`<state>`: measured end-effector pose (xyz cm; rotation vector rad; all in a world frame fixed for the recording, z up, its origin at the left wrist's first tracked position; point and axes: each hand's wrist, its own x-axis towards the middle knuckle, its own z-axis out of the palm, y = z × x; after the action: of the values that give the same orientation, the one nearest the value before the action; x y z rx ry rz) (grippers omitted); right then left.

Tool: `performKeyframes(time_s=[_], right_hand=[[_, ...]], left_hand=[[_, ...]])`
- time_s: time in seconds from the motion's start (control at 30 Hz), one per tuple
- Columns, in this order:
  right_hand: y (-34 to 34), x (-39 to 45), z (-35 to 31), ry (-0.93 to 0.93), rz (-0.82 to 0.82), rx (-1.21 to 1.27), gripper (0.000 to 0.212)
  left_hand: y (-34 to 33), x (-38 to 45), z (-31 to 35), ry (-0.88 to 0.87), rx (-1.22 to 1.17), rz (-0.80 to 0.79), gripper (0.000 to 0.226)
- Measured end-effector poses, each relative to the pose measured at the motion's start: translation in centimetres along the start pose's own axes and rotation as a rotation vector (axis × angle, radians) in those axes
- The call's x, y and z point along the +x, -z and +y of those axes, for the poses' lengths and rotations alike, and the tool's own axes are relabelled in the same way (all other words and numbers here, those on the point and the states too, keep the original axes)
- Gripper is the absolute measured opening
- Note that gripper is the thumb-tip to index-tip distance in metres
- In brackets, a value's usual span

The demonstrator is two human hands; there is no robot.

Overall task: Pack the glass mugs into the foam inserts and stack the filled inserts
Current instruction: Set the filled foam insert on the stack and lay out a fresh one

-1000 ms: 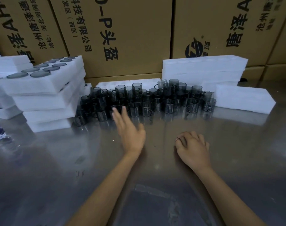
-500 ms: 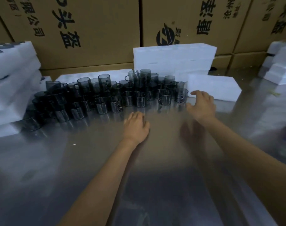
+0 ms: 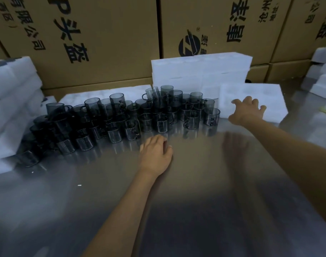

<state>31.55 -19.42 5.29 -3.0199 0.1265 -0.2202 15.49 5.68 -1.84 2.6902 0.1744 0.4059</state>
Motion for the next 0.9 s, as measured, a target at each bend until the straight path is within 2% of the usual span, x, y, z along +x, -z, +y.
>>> performKeyframes(time_s=[0.17, 0.4, 0.47, 0.53, 0.67, 0.73, 0.83, 0.9], right_hand=[[-0.8, -1.2, 1.5, -0.008, -0.016, -0.087, 0.035], [1.4, -4.0, 1.2, 0.050, 0.268, -0.031, 0.039], [3.3, -5.7, 0.2, 0.133, 0.367, -0.029, 0.036], [5.0, -8.4, -1.4, 0.270, 0.417, -0.008, 0.034], [5.9, -16.8, -5.1, 0.625, 0.326, 0.096, 0.028], [5.6, -21.1, -6.3, 0.768, 0.225, 0.113, 0.028], [5.0, -25.8, -7.5, 0.889, 0.029, 0.153, 0.031], [4.8, -27.7, -8.0, 0.915, -0.056, 0.196, 0.034]], left_hand=[[0.1, -0.2, 0.0, -0.011, -0.001, -0.010, 0.040], [0.0, 0.0, -0.1, -0.008, -0.052, 0.003, 0.036], [0.2, -0.1, -0.2, 0.024, -0.171, 0.044, 0.028], [0.8, -0.6, -0.3, 0.112, -0.444, 0.121, 0.017], [3.0, -1.8, -0.6, 0.369, -1.123, 0.324, 0.026], [3.8, -2.6, -1.0, 0.473, -1.361, 0.374, 0.029], [4.8, -4.3, -2.2, 0.510, -1.499, 0.413, 0.046], [5.9, -5.7, -2.9, 0.493, -1.482, 0.384, 0.043]])
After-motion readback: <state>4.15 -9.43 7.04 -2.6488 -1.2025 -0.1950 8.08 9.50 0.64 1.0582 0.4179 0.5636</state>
